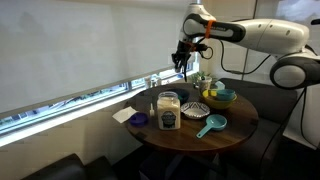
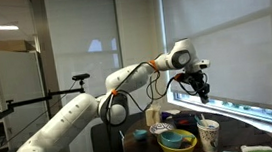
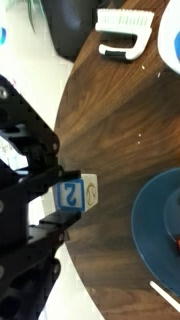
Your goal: Remove the block from the grey bowl and put it on the front right side of the table
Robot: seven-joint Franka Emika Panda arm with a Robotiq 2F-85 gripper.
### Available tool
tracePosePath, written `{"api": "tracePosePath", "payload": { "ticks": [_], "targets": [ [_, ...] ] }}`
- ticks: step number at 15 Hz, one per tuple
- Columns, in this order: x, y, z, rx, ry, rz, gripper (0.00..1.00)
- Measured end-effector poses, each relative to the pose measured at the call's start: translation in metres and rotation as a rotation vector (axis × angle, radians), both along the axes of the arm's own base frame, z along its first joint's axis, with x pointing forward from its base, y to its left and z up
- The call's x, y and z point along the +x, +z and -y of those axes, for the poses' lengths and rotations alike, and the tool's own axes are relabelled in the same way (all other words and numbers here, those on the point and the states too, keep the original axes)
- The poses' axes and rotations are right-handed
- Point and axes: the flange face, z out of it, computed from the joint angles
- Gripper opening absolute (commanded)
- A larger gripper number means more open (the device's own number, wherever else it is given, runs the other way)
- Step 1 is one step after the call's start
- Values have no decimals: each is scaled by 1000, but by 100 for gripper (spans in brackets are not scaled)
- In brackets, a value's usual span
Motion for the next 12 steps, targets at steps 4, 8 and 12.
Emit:
{"api": "tracePosePath", "payload": {
  "ticks": [4, 8, 12],
  "targets": [
    [-24, 40, 81, 7, -218, 54, 9],
    [-46, 47, 143, 6, -437, 36, 9],
    [-59, 30, 171, 21, -644, -44, 9]
  ]
}}
